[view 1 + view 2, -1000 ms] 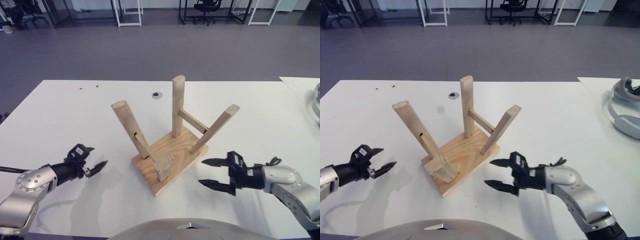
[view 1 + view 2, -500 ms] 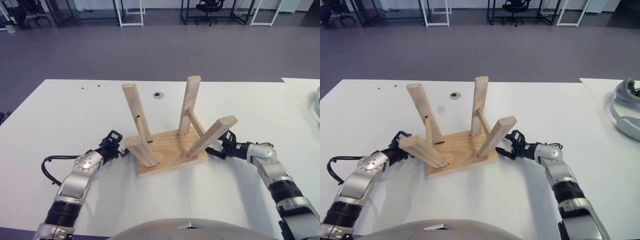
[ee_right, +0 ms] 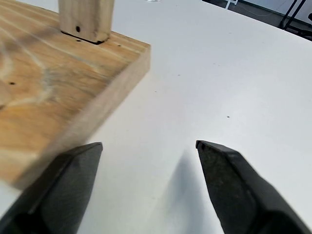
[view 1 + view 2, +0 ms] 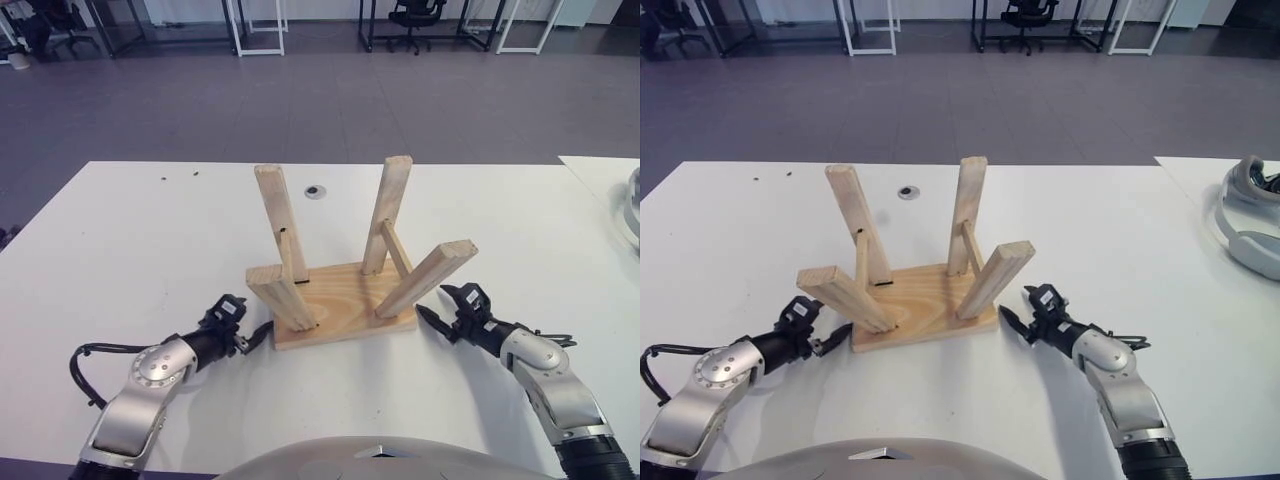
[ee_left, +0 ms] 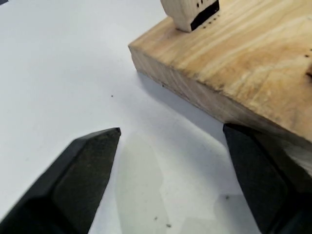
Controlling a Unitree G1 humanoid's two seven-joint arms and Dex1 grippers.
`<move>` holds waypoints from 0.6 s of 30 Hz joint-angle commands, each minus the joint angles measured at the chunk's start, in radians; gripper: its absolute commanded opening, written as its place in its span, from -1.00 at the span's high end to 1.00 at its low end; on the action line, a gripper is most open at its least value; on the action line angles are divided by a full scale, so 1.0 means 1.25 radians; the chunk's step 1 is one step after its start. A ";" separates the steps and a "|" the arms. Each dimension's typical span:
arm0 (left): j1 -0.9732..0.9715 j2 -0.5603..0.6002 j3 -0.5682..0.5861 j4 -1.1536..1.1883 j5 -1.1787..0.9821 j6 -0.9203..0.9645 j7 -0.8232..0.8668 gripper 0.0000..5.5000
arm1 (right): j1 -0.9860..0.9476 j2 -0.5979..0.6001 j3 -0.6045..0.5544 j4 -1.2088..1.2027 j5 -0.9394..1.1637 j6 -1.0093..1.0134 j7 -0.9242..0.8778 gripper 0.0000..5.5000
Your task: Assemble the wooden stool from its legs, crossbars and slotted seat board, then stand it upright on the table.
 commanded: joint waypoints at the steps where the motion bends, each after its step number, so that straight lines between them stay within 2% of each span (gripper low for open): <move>1: -0.008 -0.024 -0.051 -0.083 -0.020 0.097 0.007 -0.42 | 0.001 0.020 0.051 -0.125 0.078 0.083 0.060 -0.31; 3: -0.033 -0.053 -0.050 -0.145 -0.061 0.162 0.023 -0.42 | 0.003 0.026 0.049 -0.239 0.178 0.171 0.084 -0.31; 6: -0.090 -0.084 0.000 -0.266 -0.171 0.248 0.020 -0.42 | -0.043 -0.004 -0.013 -0.362 0.325 0.332 0.085 -0.31; 10: -0.156 -0.069 0.149 -0.340 -0.291 0.349 -0.014 -0.42 | -0.085 -0.108 -0.112 -0.419 0.440 0.505 0.108 -0.31; 15: -0.191 0.000 0.277 -0.362 -0.390 0.414 -0.041 -0.42 | -0.090 -0.200 -0.194 -0.451 0.498 0.564 0.131 -0.31; 18: -0.138 0.068 0.283 -0.362 -0.390 0.414 -0.079 -0.42 | -0.071 -0.251 -0.230 -0.462 0.493 0.567 0.153 -0.31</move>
